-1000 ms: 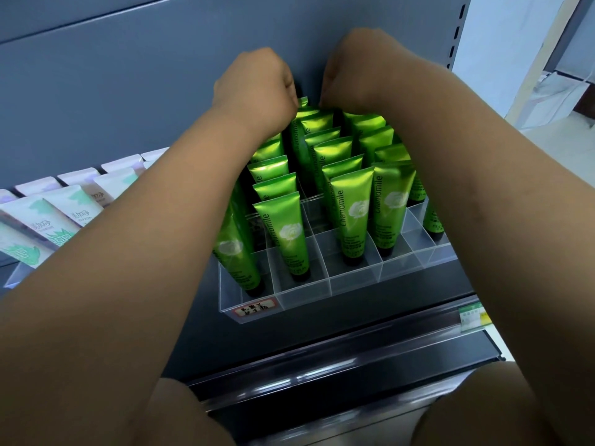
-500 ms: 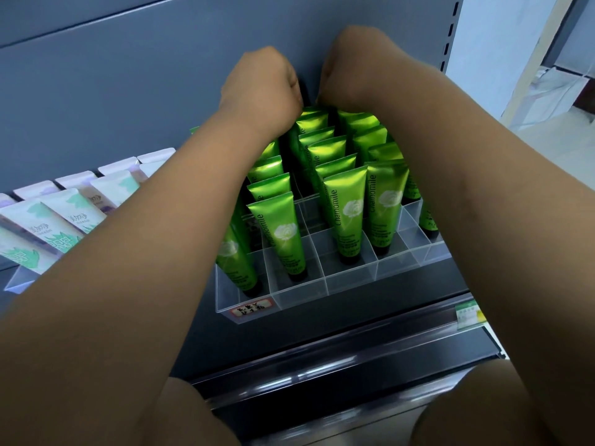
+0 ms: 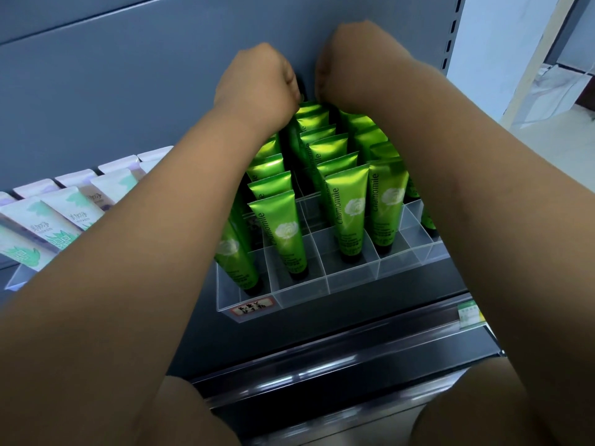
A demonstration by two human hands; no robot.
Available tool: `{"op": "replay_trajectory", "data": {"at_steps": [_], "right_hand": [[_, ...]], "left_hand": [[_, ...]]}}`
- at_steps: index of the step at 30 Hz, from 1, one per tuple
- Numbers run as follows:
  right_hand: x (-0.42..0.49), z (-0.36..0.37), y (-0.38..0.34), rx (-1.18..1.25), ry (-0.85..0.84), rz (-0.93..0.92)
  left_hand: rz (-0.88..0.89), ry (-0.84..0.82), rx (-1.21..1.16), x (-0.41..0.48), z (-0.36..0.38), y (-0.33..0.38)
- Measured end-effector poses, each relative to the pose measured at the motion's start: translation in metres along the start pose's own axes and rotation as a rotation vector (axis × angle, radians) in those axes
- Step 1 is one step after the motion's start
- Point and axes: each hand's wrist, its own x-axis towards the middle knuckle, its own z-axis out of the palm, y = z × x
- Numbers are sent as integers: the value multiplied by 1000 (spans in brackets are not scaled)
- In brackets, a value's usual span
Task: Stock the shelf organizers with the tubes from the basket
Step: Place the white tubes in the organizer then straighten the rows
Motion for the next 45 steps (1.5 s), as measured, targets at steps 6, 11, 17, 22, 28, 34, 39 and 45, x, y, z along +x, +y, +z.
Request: {"op": "replay_trajectory", "data": {"at_steps": [6,11,17,22,28,34,39,45], "right_hand": [[0,2,1,-12,2,5],[2,2,2,-33,8,14],[6,4,6,-75,-9,-16],[6,3,9,-55,-38,12],[3,-2,7,-33,-29,8],[1,-4,6,-36,-48,-4],[1,-5,8,-68,-52,-31],[-1,-6,9,-63,-72,-81]], "left_hand": [[14,-35,9,-2,2,0],[-2,-39,21,-1,2,2],[-15,-39,21,2,1,1],[-31,-49,8,2,1,-1],[-38,-65,12,3,-2,-1],[-38,-72,18,3,-3,-2],[-32,-76,24,3,-2,-2],[-43,-85,19,4,-5,1]]}}
